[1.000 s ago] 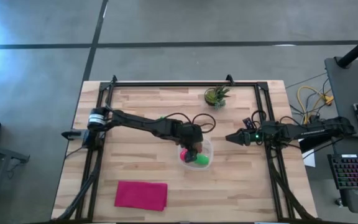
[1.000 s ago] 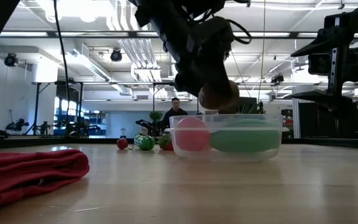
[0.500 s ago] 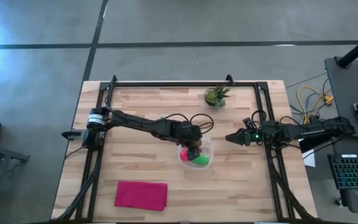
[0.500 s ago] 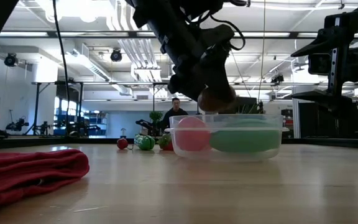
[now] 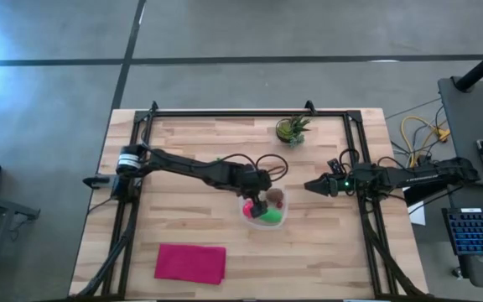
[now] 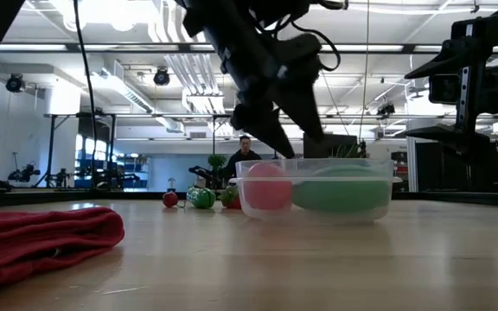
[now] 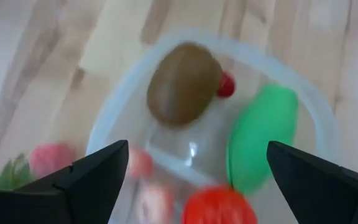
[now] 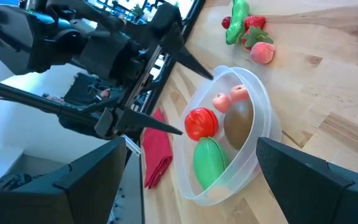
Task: Pick and placing Produce into tupperware
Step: Put the peach into the transparent container
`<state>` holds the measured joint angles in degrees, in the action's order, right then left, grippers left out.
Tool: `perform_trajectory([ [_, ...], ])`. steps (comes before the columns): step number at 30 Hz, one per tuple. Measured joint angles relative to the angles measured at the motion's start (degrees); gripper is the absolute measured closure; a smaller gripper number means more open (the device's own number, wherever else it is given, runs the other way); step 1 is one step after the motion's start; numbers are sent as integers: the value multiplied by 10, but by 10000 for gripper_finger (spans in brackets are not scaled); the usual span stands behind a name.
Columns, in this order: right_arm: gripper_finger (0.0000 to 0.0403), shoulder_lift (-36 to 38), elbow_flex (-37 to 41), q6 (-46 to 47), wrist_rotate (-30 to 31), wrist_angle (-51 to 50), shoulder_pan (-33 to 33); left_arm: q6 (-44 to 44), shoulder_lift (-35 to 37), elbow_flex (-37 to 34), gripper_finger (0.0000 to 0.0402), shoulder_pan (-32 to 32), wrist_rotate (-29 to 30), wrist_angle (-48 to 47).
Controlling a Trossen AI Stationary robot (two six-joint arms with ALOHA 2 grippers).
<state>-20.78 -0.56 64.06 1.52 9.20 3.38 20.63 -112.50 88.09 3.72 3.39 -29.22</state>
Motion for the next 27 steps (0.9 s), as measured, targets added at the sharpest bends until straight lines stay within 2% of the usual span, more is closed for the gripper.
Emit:
perform_trajectory([
  [5, 51, 0, 0, 0, 0, 0, 0, -3, 36, 0, 45, 10, -10, -128],
  [8, 51, 0, 0, 0, 0, 0, 0, -15, 64, -4, 58, 24, 7, -173],
  [16, 51, 0, 0, 0, 1, 0, 0, 14, 135, -4, 79, 53, 75, -180],
  [21, 51, 0, 0, 34, 54, 20, 0, 35, 154, -4, 80, 54, 92, -202],
  [23, 51, 0, 0, 42, 61, 48, 0, 35, 156, -4, 80, 54, 105, -235],
  [25, 51, 0, 0, -24, 51, 120, 0, 38, 157, -4, 80, 54, 116, -278],
  [27, 51, 0, 0, -105, 6, 234, 1, 46, 157, -4, 80, 54, 122, -321],
])
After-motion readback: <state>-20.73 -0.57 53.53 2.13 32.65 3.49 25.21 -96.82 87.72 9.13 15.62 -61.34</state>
